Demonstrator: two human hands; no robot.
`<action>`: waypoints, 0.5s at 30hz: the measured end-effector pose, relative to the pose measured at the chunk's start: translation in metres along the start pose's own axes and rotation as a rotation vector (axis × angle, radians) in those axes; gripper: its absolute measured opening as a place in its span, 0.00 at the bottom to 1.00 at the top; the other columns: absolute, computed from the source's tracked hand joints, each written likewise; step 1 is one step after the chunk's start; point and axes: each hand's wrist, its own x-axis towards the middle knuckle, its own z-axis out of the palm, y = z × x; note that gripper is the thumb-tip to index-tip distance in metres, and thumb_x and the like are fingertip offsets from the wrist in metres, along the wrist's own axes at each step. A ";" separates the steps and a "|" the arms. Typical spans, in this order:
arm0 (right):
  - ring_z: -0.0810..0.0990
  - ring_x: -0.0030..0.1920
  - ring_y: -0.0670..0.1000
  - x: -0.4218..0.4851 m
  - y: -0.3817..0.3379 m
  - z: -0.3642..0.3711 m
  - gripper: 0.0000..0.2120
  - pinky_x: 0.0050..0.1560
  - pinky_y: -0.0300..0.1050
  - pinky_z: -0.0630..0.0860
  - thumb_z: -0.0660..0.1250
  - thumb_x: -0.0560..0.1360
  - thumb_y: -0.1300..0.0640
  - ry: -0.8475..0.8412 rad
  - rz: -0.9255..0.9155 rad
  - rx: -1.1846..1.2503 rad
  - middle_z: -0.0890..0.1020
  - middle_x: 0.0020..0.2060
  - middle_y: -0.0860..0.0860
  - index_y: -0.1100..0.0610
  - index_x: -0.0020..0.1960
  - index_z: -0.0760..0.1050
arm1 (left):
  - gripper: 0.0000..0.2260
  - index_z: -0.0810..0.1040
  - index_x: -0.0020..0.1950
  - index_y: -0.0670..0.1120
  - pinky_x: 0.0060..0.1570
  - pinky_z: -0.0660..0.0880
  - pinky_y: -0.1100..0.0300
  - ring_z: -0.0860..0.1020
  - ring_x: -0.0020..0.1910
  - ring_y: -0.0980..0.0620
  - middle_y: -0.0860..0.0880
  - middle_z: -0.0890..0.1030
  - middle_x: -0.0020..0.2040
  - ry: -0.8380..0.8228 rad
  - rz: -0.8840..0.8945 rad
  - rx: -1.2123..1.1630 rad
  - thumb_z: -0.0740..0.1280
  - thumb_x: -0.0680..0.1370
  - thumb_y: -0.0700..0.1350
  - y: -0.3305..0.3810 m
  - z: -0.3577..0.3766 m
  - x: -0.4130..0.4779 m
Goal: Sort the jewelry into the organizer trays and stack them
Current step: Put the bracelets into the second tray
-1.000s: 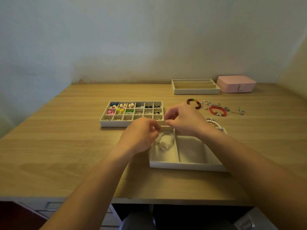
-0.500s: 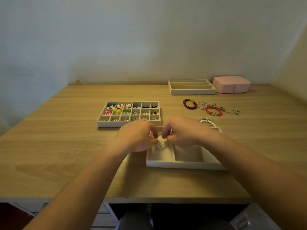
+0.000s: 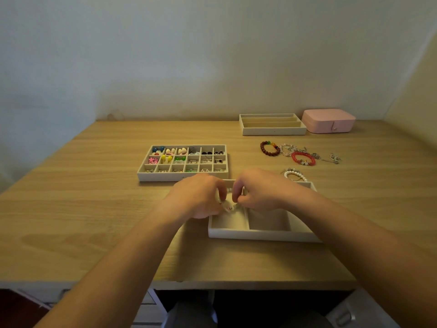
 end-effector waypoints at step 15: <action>0.84 0.46 0.51 0.001 0.001 0.001 0.07 0.48 0.54 0.85 0.74 0.71 0.60 0.000 0.062 0.096 0.85 0.45 0.50 0.54 0.49 0.85 | 0.09 0.77 0.49 0.60 0.43 0.73 0.56 0.75 0.46 0.51 0.58 0.74 0.42 -0.021 -0.033 -0.078 0.73 0.72 0.55 -0.002 0.003 0.004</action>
